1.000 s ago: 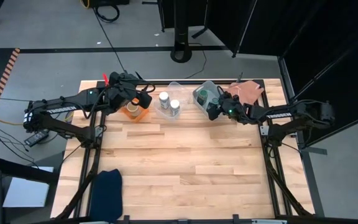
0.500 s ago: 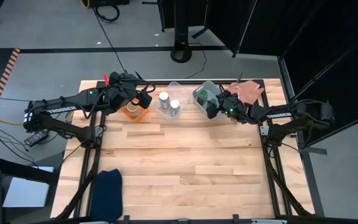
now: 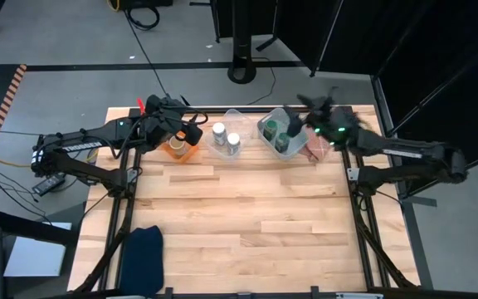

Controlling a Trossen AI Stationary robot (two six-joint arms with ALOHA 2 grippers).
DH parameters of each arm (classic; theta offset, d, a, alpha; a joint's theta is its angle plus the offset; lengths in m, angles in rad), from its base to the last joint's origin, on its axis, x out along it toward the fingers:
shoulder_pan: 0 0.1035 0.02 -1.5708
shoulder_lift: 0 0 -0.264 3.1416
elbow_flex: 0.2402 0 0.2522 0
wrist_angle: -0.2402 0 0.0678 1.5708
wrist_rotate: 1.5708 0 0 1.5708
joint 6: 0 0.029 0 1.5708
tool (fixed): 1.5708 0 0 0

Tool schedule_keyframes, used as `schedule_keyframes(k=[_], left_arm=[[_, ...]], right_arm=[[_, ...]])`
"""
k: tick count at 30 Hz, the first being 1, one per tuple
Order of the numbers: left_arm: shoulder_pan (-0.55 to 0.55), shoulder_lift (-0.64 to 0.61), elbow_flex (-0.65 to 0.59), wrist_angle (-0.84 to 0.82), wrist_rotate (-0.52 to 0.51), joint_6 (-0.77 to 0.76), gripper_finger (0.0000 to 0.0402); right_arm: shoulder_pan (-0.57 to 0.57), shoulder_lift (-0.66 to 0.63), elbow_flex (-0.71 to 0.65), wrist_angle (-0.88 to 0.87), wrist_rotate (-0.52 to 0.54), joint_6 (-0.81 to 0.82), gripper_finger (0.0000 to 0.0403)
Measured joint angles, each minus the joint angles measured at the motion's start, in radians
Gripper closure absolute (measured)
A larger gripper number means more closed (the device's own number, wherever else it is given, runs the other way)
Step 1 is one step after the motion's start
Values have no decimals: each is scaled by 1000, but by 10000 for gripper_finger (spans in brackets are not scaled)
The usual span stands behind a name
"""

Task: Sort spices by type
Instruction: Return to Home Position

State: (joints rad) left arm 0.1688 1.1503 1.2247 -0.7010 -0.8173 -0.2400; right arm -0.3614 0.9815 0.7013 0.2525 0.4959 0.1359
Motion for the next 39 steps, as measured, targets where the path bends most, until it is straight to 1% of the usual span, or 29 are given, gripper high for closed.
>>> schedule_keyframes(k=[3,6,8,11,14,17,19,21,23,26,29,31,35,39], left_arm=[[0,0,0,0,0,1,85],[0,0,0,8,-1,-10,85],[0,0,0,52,-1,-30,85],[-6,0,0,149,17,23,85],[-7,0,0,271,115,102,85],[-6,-3,0,378,276,111,85],[-1,-13,0,416,374,121,85],[1,-30,0,434,426,125,85],[1,-51,-10,431,433,125,85],[1,-120,-61,455,434,125,85],[0,-218,-143,506,427,124,85],[0,-290,-209,546,425,117,85],[0,-435,-341,607,420,81,85],[-3,-563,-451,632,420,70,85]], right_arm=[[5,-102,28,-14,0,-26,91],[18,-209,34,-26,1,-4,93],[29,-284,34,-45,1,51,94],[51,-392,36,-117,1,91,96],[73,-484,36,-257,1,85,95],[97,-567,36,-407,-1,128,94],[114,-617,36,-495,-15,164,94],[129,-659,36,-578,-56,184,96],[141,-694,36,-637,-116,184,96],[155,-736,36,-697,-205,162,96],[158,-767,35,-728,-216,176,93],[158,-784,35,-739,-239,155,92],[159,-798,35,-745,-341,104,94],[159,-800,35,-754,-415,52,96]])
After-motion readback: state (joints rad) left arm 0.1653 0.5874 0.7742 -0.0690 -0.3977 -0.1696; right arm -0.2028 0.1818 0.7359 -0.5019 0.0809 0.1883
